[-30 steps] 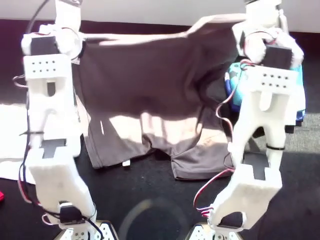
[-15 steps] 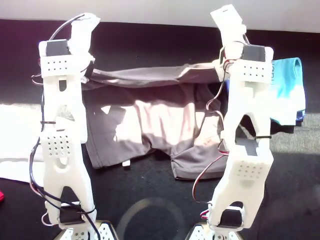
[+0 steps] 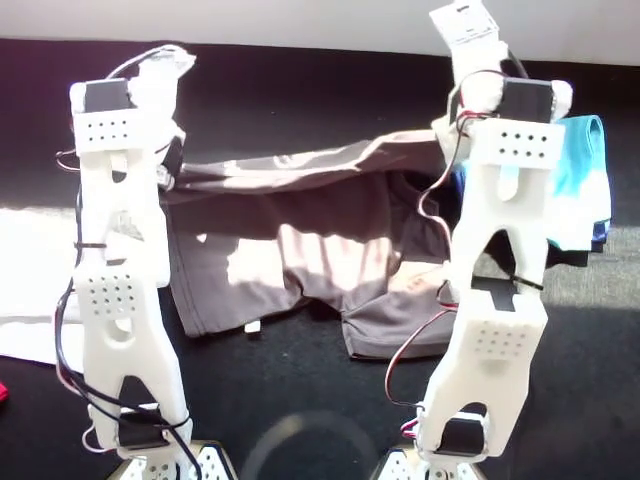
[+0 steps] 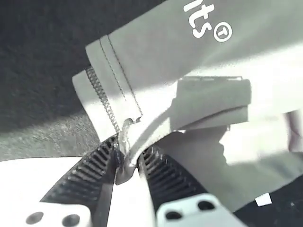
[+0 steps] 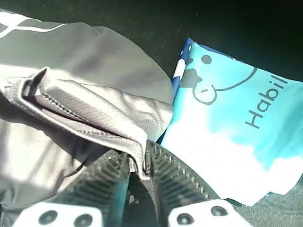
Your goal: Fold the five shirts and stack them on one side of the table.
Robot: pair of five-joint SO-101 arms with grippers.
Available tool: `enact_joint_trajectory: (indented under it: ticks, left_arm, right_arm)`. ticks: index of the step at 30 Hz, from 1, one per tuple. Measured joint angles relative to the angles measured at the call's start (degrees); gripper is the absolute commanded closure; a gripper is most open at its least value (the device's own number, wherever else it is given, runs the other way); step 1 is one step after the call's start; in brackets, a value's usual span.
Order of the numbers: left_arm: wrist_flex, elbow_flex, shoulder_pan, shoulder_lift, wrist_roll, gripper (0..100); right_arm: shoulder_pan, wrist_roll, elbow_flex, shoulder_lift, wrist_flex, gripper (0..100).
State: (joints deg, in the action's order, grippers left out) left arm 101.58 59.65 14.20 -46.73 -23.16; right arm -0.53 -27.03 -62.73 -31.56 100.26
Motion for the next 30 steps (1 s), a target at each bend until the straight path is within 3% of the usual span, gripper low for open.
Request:
enact_joint_trajectory:
  ticks: [6,10,15,22,30]
  left_arm:
    - [0.00,-24.97,0.00,18.11,0.00,99]
    - [-1.67,-40.18,0.00,26.64,0.00,99]
    - [-6.42,-56.09,-0.09,31.91,0.00,99]
    - [-14.07,-69.80,-1.58,34.20,0.00,99]
    - [-19.08,-74.20,-1.58,32.97,0.00,99]
  right_arm:
    - [0.09,0.09,16.97,10.73,0.26,99.2]
    - [1.32,0.09,37.80,26.20,-1.14,99.2]
    - [0.70,-1.85,68.22,45.54,-11.96,99.2]
    - [-4.48,-8.53,103.12,62.77,-24.44,99.2]
    - [-11.34,-15.65,116.31,65.23,-30.95,99.2]
